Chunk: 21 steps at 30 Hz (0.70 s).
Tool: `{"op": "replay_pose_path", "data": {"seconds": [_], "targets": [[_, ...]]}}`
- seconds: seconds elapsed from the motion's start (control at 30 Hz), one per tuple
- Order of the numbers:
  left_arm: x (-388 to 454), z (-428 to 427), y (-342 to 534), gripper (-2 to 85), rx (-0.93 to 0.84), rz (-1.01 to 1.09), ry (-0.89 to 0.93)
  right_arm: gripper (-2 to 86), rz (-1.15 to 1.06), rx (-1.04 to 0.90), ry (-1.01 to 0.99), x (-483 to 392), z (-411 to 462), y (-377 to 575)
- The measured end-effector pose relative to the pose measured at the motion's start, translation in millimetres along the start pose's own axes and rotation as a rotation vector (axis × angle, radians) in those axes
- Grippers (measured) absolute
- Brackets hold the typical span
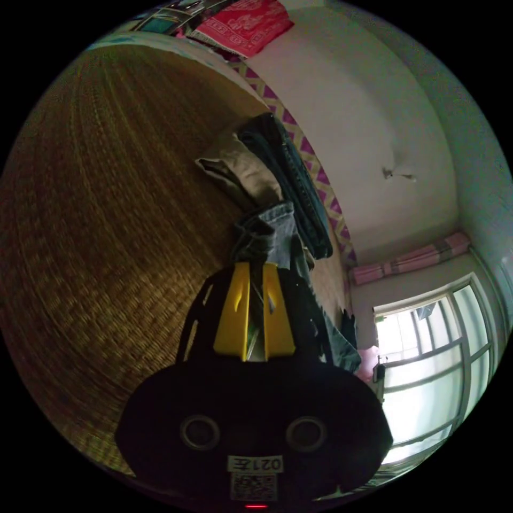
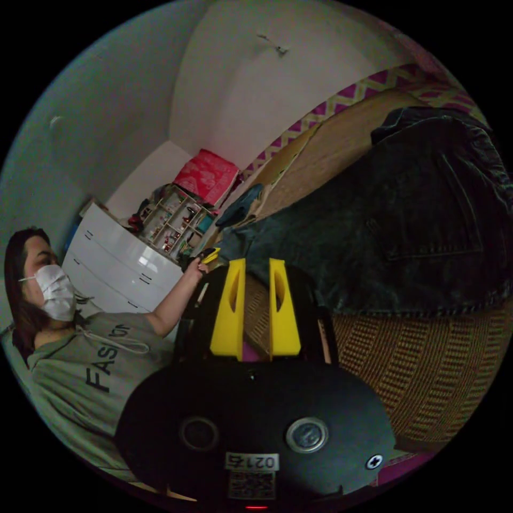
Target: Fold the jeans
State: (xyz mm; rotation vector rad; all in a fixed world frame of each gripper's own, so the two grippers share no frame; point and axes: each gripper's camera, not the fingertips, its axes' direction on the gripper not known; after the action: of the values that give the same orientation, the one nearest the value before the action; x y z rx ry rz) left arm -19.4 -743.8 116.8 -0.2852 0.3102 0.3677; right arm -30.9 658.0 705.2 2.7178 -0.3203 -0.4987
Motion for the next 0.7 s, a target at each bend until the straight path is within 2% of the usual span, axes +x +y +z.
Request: {"op": "replay_pose_path", "data": {"seconds": [0.2,0.4,0.57,0.7], "targets": [[20,27,47,-0.7,0.026,0.128,0.030,6.3,0.068,0.074,0.000,43,-55,34],[150,42,139,-0.8,0.125,0.527,-0.053,5.9,0.119,0.161,0.014,92,-122,75],[286,120,291,-0.5,0.213,0.910,-0.064,5.5,0.143,0.274,-0.008,133,-194,113],[338,210,407,-0.1,0.113,1.126,-0.037,5.7,0.127,0.302,0.010,152,-232,131]]}}
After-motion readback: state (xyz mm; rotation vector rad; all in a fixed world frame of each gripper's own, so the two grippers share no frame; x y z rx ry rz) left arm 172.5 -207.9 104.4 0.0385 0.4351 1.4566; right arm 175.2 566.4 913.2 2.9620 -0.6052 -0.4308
